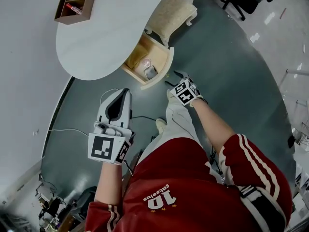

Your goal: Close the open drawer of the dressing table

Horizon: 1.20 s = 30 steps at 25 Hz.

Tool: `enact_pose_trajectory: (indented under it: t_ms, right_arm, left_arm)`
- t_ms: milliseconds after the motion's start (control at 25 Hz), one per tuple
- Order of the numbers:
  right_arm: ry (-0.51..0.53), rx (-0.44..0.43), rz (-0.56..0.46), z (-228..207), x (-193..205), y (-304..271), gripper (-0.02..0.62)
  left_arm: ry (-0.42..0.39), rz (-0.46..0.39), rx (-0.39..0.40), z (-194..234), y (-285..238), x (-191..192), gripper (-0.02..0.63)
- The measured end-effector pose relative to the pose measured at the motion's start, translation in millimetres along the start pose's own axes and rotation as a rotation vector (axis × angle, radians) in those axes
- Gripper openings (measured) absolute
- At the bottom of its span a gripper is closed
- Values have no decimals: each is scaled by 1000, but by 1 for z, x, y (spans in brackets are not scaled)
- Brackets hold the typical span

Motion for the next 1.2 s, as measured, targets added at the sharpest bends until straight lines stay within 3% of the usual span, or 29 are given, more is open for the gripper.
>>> enact_pose_trajectory:
  t_ms: [200, 560, 1200]
  right_arm:
    - [-3, -3, 10, -1, 4, -16, 262]
    - [14, 7, 41, -1, 9, -27, 129]
    - [30, 20, 80, -3, 8, -36, 109]
  left_arm:
    - [4, 17, -4, 2, -5, 5, 0]
    - [21, 43, -31, 9, 4, 18, 0]
    - [84, 32, -96, 27, 14, 25, 0]
Point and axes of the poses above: the fingertips, and each gripper's own axes: y backward along the fingers, z to its left, x out of its underside, the point moved 3 cm from there along y, backward along the fingers, and after that the axes turned 2 degrees about -x, right-handed, at the moved point
